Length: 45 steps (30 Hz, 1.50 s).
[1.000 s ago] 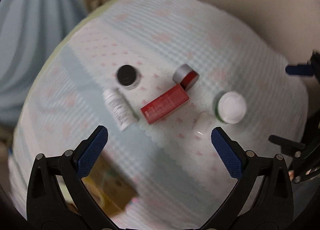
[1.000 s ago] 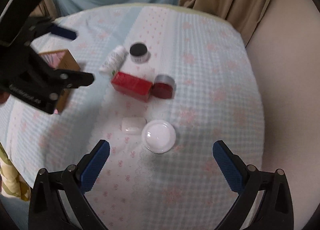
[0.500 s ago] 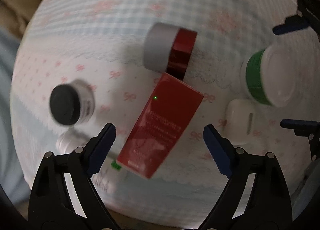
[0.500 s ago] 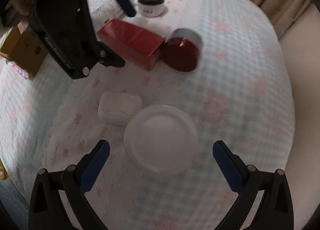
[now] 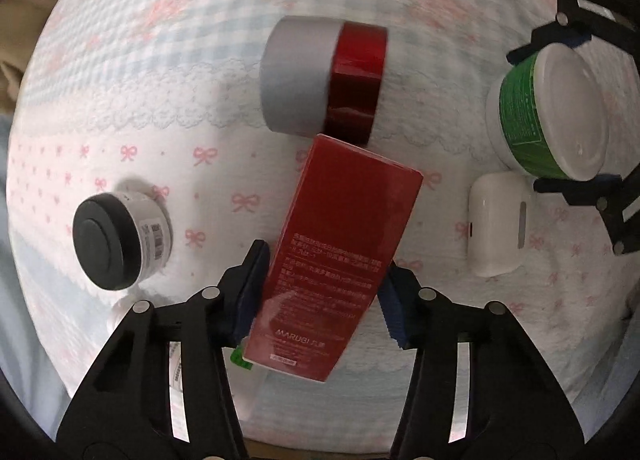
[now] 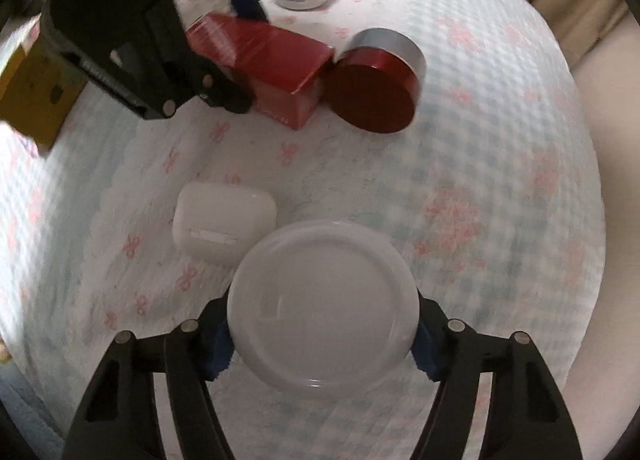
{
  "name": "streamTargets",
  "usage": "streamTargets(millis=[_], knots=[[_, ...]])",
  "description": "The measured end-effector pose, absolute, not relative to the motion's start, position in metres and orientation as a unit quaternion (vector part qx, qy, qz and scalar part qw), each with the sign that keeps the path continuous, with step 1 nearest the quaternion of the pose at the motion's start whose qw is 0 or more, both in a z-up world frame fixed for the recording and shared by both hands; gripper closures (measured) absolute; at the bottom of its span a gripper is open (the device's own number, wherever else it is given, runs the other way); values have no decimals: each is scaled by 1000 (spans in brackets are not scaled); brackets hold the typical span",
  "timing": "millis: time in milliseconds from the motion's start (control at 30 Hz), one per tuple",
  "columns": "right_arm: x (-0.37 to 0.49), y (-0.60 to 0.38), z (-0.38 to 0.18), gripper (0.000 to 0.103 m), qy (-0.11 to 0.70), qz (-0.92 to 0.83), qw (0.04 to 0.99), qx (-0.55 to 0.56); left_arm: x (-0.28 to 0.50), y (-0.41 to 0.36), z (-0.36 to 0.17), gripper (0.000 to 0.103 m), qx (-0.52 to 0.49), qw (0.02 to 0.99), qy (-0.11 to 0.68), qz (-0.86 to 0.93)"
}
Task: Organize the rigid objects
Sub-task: 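Grasp the red box with the left tool while the right tool grasps the white green-banded jar, then carry the red box and white jar with both tools over the cardboard box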
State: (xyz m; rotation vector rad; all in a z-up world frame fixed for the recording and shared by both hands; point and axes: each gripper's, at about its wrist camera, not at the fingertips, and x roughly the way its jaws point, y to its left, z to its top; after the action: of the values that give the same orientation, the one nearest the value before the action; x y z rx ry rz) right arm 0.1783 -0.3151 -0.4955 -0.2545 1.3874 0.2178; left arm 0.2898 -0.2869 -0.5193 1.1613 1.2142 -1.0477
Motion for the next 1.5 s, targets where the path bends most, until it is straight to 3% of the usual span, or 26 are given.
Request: streamTargets(millis=[267, 533, 1133, 1500], knots=[[172, -309, -494, 37, 638, 82, 757, -117, 285, -283, -509, 60, 477, 566, 513, -434], [174, -334, -458, 37, 615, 47, 784, -71, 286, -266, -458, 60, 412, 621, 532, -403], [156, -321, -263, 37, 518, 52, 853, -25, 239, -156, -250, 60, 141, 802, 518, -260], [177, -245, -196, 37, 477, 104, 873, -5, 210, -46, -192, 60, 30, 853, 487, -185]])
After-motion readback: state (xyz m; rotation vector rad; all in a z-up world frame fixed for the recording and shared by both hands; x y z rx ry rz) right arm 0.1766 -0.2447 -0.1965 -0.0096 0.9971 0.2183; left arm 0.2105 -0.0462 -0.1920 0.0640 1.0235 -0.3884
